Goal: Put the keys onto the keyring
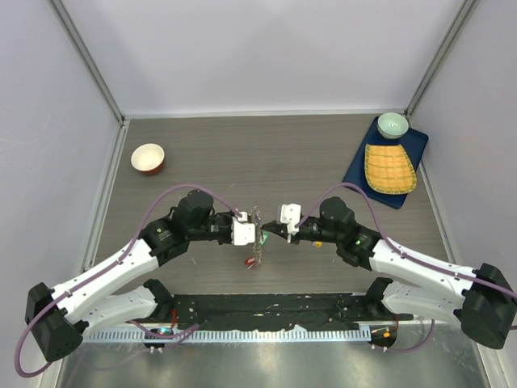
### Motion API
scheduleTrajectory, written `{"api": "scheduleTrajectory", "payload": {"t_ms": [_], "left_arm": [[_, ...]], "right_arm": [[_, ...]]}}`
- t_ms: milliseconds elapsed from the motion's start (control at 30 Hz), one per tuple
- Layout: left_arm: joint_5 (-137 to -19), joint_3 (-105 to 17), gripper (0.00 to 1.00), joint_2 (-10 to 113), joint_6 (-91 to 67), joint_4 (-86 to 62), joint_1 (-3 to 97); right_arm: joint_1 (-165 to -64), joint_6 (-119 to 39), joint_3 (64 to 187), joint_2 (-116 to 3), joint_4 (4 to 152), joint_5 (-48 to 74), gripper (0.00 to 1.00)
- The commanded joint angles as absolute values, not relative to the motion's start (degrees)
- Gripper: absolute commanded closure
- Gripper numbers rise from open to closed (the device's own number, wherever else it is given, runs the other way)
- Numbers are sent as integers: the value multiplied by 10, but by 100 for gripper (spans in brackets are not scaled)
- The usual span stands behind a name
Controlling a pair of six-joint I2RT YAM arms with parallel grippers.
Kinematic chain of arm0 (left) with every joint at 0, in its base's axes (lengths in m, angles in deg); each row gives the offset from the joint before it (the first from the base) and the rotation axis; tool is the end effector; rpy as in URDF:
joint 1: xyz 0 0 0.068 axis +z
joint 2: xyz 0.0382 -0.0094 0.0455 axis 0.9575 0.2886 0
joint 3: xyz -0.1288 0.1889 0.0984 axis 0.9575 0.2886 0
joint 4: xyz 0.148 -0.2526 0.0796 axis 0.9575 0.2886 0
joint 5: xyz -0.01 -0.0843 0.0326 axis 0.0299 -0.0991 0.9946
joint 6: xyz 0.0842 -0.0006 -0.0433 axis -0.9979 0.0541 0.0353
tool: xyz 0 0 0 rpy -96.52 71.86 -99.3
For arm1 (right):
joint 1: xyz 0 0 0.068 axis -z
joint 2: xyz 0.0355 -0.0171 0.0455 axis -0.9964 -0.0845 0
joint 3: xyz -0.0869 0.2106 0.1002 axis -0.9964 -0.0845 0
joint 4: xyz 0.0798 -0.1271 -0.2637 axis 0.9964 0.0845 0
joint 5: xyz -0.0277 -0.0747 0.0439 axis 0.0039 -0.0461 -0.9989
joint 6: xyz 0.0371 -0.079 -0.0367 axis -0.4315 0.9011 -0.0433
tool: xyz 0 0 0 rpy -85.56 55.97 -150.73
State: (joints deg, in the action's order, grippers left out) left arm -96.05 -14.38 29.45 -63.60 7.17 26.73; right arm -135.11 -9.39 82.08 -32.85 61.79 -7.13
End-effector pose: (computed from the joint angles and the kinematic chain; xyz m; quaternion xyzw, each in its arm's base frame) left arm 0.1841 -0.2486 0.2380 0.6569 0.5298 -0.2213 0.4887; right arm 0.1793 0.2755 0.2186 -0.5690 0.5023 0.3217 0.5661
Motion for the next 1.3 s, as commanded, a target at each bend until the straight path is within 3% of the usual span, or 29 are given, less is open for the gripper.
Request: {"api": "scheduleTrajectory", "payload": {"t_ms": [0, 667, 1267], "left_arm": [[-960, -148, 100, 279, -655, 17, 263], [-948, -144, 100, 275, -657, 15, 250], [-964, -147, 100, 288, -612, -3, 251]], "right_arm": [[-1361, -66, 846, -309, 622, -25, 99], [-1409, -22, 843, -297, 635, 61, 99], [-1417, -15, 841, -292, 633, 60, 99]]}}
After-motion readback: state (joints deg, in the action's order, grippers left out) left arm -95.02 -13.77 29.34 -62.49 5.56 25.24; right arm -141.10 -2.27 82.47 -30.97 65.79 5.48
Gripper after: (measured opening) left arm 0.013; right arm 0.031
